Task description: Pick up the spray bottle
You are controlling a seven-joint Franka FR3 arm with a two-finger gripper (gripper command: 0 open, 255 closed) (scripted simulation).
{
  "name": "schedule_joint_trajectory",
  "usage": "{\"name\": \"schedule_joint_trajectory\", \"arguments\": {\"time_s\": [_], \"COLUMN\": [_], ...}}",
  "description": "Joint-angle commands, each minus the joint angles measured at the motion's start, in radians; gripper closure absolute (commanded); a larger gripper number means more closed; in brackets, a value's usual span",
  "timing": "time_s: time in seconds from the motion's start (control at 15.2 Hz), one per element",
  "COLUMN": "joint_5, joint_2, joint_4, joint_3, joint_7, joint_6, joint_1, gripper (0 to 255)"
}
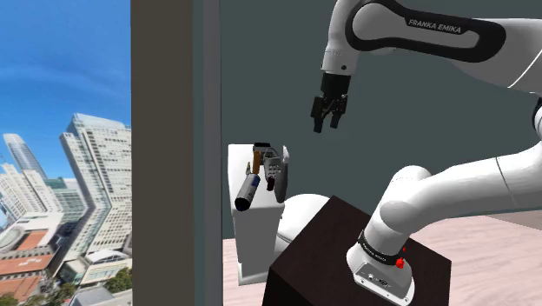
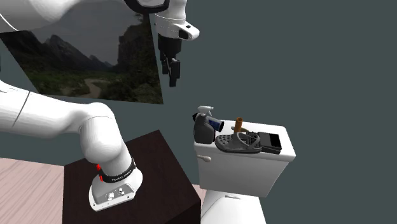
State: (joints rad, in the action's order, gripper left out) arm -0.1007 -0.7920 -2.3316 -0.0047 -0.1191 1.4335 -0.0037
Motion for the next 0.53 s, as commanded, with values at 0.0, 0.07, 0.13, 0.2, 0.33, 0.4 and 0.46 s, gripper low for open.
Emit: {"name": "schedule_joint_trajectory", "arguments": {"time_s": [0.0, 0.07, 0.13, 0.2, 0.33, 0.4, 0.46], "joint_5": [0.000, -0.006, -0.012, -0.018, -0.029, -0.035, -0.041], "joint_2": [0.000, 0.036, 0.073, 0.111, 0.187, 0.226, 0.265], "joint_4": [0.000, -0.002, -0.002, -0.002, 0.002, 0.005, 0.009], "joint_3": [0.000, 0.001, 0.001, 0.001, 0.000, -0.001, -0.002], "joint_7": [0.000, -0.015, -0.030, -0.045, -0.074, -0.088, -0.101], "joint_6": [0.000, 0.021, 0.041, 0.061, 0.100, 0.119, 0.137], "joint_1": [0.000, -0.007, -0.014, -0.020, -0.032, -0.038, -0.043], "gripper": [0, 0, 0, 0, 0, 0, 0]}}
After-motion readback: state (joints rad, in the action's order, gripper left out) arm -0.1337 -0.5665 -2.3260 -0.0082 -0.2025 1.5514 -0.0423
